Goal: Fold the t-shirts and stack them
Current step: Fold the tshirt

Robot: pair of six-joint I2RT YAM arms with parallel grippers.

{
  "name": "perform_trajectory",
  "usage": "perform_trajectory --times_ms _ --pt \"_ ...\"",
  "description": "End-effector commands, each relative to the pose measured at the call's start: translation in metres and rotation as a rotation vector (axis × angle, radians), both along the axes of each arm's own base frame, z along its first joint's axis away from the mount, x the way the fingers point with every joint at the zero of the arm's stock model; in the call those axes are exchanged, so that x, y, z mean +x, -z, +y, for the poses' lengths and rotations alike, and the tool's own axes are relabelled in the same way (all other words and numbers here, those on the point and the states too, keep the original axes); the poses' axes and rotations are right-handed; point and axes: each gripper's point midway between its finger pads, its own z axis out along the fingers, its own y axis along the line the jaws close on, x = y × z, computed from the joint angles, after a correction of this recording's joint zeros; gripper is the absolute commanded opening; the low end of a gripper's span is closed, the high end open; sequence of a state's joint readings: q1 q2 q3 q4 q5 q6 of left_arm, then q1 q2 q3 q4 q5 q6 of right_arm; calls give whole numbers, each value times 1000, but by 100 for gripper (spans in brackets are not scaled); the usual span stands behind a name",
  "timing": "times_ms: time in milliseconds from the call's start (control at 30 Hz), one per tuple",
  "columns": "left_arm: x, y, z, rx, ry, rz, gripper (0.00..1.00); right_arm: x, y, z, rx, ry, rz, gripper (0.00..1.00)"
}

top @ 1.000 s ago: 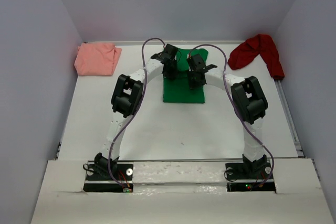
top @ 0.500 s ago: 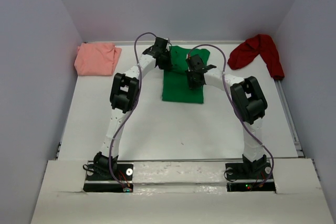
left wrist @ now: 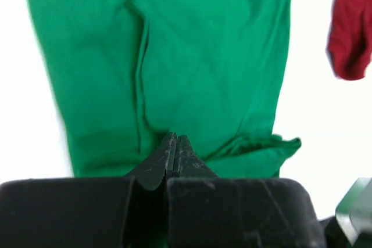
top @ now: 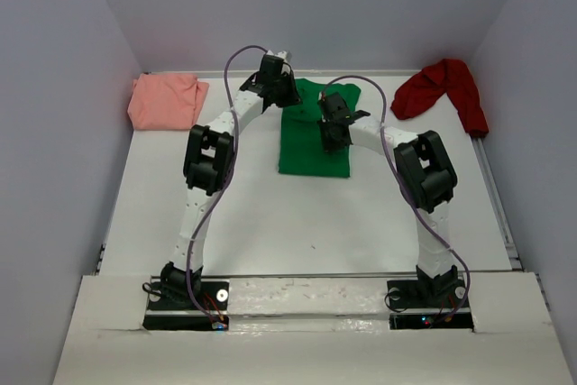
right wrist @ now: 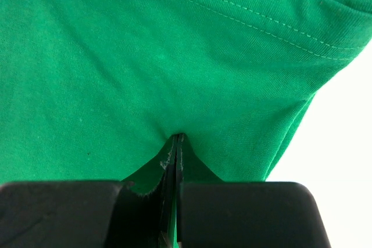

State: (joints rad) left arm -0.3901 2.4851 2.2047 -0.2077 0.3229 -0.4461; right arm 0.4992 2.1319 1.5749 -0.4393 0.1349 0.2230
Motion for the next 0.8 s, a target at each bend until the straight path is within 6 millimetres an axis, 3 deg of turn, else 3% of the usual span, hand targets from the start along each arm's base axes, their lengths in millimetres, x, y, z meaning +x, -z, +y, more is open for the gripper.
perform_trajectory --times_ms 0,133,167,400,600,767 --pt "-17 -89 15 34 -97 -120 0 -30 51 -17 -112 -5 146 0" --pt "-38 -84 37 122 -150 -89 0 -16 19 -16 -111 7 78 0" --pt "-47 -81 43 142 -158 -79 0 -12 2 -11 -108 -2 51 0" --pt "-67 -69 58 195 -166 -49 0 -5 -68 -11 -96 22 -39 0" --pt "-72 -51 48 187 -129 -15 0 -7 -83 -18 -115 41 -57 0" --pt "-69 -30 34 172 -78 23 0 15 -70 -18 -163 46 -57 0"
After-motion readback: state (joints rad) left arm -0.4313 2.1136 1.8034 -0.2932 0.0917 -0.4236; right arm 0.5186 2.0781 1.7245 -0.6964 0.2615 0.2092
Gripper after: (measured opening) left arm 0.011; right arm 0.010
